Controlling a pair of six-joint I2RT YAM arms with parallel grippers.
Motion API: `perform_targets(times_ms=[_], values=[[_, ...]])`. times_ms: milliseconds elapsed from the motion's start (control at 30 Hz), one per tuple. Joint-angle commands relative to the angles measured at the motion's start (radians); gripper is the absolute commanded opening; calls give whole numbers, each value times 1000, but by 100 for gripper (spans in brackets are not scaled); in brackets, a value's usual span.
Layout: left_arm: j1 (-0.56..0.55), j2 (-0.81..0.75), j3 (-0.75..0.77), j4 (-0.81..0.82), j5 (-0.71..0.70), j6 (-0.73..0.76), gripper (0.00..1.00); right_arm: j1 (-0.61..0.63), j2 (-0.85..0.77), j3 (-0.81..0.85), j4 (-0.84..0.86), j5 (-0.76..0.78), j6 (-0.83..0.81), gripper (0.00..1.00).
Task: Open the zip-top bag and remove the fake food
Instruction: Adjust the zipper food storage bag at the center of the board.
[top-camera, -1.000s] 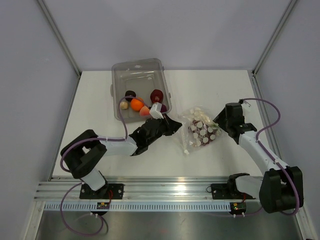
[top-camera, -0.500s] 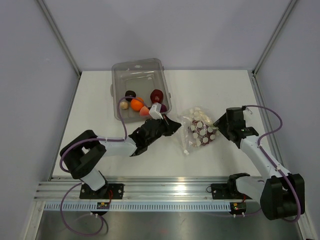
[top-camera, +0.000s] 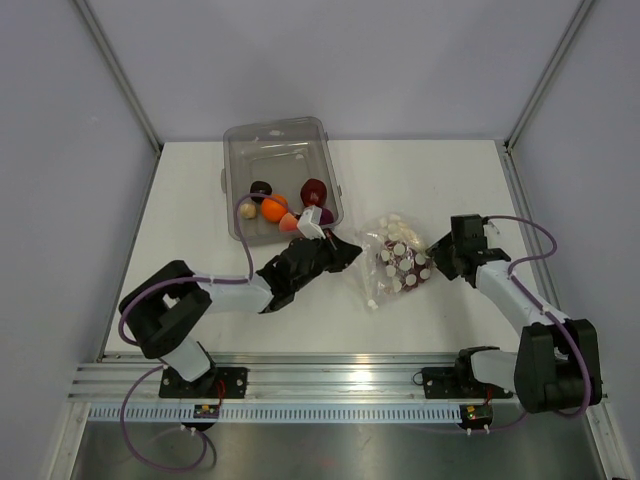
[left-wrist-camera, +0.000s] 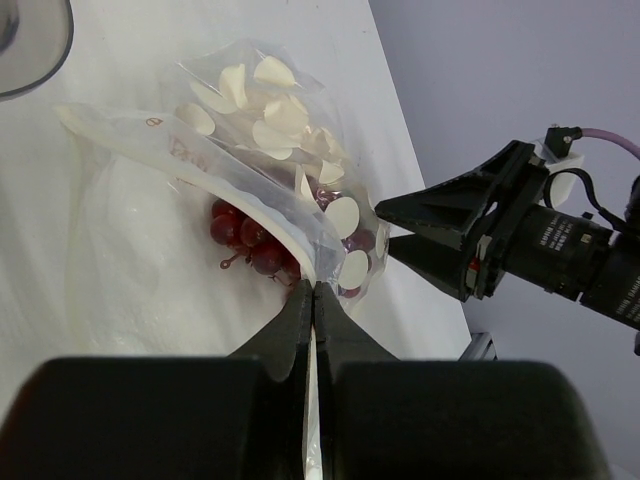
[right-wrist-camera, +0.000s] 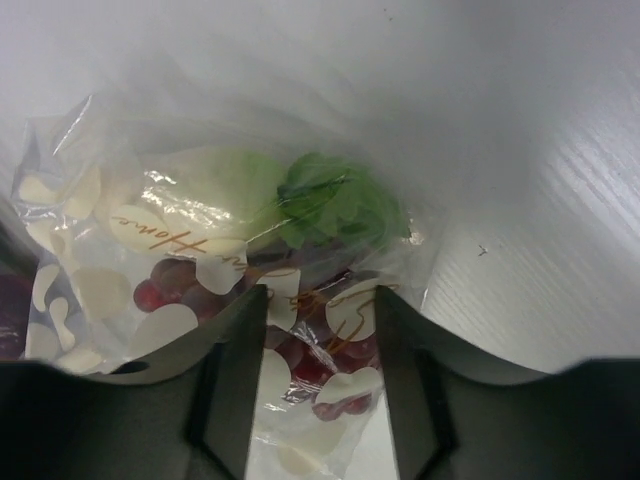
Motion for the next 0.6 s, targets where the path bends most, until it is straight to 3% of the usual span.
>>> perform_targets(times_ms=[0, 100, 233, 567], values=[[-3, -47, -18, 92, -28, 21, 0, -35, 46, -6, 69, -63, 25, 50], [-3, -52, -24, 98, -30, 21, 0, -47, 62, 1, 63, -54, 22, 32], [-1, -70, -30, 104, -37, 27, 0, -49, 25, -11, 48, -16, 33, 0], [25, -102, -27, 92, -23, 17, 0, -55, -87, -42, -19, 84, 94, 0]])
